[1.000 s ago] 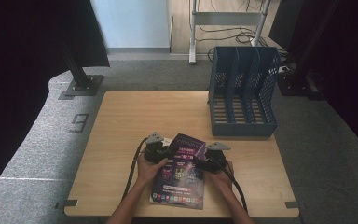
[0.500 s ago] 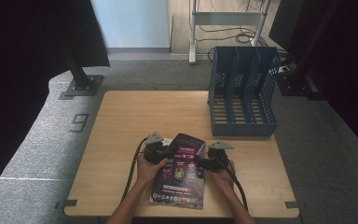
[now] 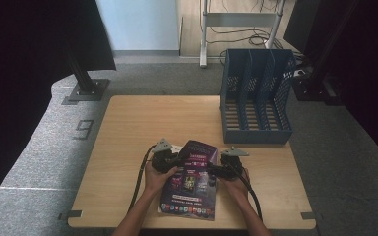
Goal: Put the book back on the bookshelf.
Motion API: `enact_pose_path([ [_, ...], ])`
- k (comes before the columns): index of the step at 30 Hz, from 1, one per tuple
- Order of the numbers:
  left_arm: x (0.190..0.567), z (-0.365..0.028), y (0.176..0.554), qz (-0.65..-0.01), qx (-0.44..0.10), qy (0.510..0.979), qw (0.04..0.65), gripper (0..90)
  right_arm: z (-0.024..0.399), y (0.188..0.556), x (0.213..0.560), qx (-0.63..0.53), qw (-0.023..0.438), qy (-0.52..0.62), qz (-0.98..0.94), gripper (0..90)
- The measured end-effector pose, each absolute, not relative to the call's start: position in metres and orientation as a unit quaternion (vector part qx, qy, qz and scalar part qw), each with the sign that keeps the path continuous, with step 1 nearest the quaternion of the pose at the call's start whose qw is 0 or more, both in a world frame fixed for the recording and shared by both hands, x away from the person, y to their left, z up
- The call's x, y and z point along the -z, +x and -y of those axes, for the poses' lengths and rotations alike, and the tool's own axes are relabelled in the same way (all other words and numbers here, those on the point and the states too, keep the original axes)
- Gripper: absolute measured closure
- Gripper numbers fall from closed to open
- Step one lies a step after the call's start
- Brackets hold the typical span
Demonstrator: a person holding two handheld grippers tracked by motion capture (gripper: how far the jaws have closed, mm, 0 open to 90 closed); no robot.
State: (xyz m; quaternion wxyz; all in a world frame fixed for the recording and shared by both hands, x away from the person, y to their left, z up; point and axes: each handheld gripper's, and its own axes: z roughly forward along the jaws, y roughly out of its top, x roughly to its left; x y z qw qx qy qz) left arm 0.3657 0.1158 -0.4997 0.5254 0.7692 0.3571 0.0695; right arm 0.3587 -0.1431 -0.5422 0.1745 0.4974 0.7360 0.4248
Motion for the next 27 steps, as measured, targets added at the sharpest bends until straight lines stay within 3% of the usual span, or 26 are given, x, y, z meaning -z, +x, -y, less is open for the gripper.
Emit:
enact_pose_path([
  [27, 0.4933, -0.1157, 0.3602, -0.348, -0.078, 0.767, 0.533, 87.9, 0.1465, 0.3600, 0.5350, -0.443, 0.163, 0.491, -0.732, 22.9],
])
